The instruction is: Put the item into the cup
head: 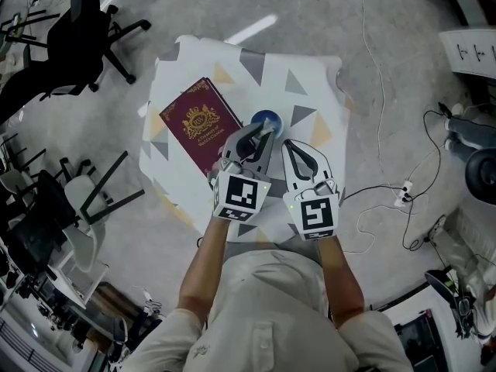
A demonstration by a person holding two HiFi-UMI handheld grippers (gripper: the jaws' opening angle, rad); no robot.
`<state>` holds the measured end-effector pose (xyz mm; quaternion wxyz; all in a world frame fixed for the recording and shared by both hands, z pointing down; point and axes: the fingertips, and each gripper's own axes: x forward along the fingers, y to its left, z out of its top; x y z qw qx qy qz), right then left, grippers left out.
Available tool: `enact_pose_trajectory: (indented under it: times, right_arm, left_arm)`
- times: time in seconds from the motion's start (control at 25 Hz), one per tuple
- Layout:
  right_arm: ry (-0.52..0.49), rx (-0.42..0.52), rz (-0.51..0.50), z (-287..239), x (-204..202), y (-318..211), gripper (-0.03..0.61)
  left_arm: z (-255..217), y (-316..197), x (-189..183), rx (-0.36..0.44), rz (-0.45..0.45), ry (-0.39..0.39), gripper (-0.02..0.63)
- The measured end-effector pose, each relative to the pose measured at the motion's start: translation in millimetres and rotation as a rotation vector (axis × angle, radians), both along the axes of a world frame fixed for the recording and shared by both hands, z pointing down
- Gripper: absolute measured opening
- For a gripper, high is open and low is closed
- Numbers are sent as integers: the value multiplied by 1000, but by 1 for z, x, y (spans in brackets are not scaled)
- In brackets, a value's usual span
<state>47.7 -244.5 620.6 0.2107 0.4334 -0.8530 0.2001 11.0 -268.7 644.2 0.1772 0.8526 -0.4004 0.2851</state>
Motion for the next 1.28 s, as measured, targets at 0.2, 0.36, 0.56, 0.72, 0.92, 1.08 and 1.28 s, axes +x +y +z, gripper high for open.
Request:
enact_pose_trajectory:
  times: [0.2, 0.36, 0.56, 0.72, 0.92, 1.08, 1.28]
  right_arm:
    - [-2, -2, 2, 0, 0, 2, 8]
    - [-2, 0, 3, -1, 0, 2, 8]
    - [0, 3, 9, -2, 2, 2, 8]
    - [2, 5, 11, -3, 3, 3, 8]
    - [1, 4, 15, -3, 3, 4, 8]
    - [3, 4, 18, -2, 4, 6, 8]
    - [15, 7, 7, -6, 5, 6, 8]
  left_arm:
    - [4, 0, 0, -15, -10, -11, 77]
    - [5, -1, 0, -25, -20, -12, 78]
    - [5, -3, 0, -27, -27, -18, 84]
    - [6, -3, -1, -31, -33, -25, 87]
    - [6, -4, -2, -33, -38, -29, 97]
    - [7, -2, -2, -37, -35, -30, 111]
    - [6, -1, -1, -40, -32, -29, 122]
